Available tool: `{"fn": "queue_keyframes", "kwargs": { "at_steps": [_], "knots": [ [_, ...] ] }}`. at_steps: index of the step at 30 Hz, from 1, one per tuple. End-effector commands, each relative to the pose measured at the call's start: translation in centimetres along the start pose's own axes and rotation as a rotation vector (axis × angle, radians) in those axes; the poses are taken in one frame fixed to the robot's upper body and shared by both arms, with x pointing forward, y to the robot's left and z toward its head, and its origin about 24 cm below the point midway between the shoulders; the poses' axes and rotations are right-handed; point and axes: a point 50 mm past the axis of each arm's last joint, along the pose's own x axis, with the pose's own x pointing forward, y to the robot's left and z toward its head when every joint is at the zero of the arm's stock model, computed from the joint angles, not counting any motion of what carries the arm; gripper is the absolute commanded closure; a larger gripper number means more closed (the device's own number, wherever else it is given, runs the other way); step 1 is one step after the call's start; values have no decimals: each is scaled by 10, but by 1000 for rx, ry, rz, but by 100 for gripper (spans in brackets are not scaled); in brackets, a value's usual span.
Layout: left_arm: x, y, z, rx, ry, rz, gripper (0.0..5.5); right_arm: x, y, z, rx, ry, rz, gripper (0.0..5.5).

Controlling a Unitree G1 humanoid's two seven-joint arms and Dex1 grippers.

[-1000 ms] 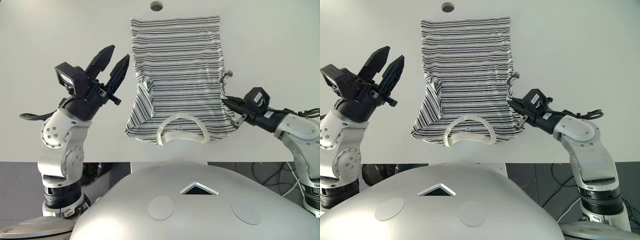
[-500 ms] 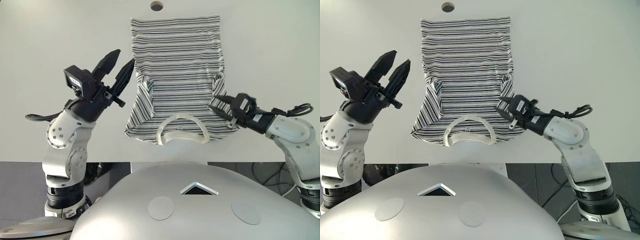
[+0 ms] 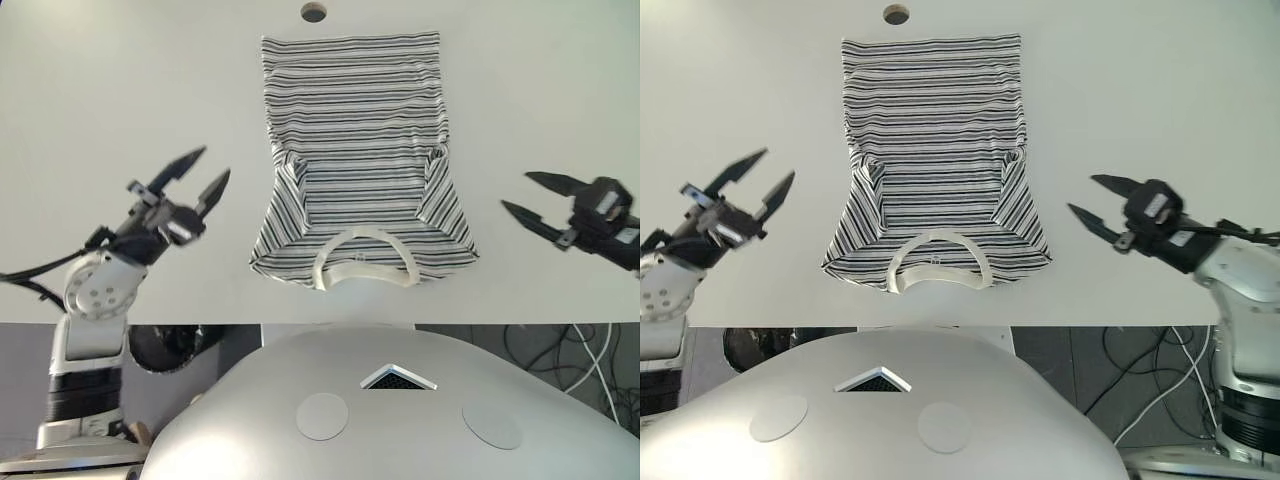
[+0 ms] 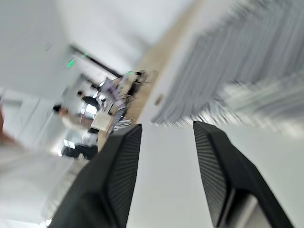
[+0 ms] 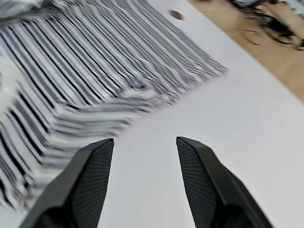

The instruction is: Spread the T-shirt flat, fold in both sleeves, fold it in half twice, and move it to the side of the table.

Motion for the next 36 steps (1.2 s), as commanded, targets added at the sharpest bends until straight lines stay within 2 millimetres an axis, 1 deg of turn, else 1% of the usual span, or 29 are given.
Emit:
{"fn": "queue_keyframes", "kwargs": {
  "at_steps": [1,3,5,7,9,11,12,13,16,17,20,25,29,31,35,36],
  "knots": [
    [-40,-17,-7,286,-49,-310,348,-17,8,-14,-255,119,81,303],
    [-52,-26,-8,319,-77,-401,348,-17,17,-22,-323,166,144,303],
    [-54,-34,-5,346,-126,-470,348,-16,27,-32,-361,223,202,303],
    [-47,-41,-2,375,-178,-526,348,-11,37,-36,-416,256,273,303],
    [-39,-47,0,408,-217,-557,348,-6,44,-37,-454,262,318,303],
    [-29,-50,2,422,-244,-546,321,-1,48,-34,-472,248,343,298],
    [-24,-50,4,426,-253,-539,301,0,49,-33,-477,245,351,298],
    [-20,-50,5,434,-262,-531,292,1,50,-33,-479,245,357,282],
    [-12,-48,7,479,-283,-510,240,2,50,-32,-489,249,360,232],
    [-11,-48,8,492,-291,-510,234,3,50,-31,-499,244,354,227],
    [-5,-47,11,524,-308,-504,234,7,51,-28,-512,230,357,227],
    [2,-53,9,562,-329,-528,234,14,56,-25,-513,207,389,227],
    [3,-57,5,585,-338,-551,234,17,60,-22,-509,187,405,227],
    [1,-57,5,587,-341,-556,262,17,61,-21,-509,183,410,223],
    [-2,-56,6,571,-340,-567,343,18,64,-18,-498,169,425,223],
    [-2,-57,7,566,-341,-569,379,20,65,-18,-504,164,430,223]
  ]
}}
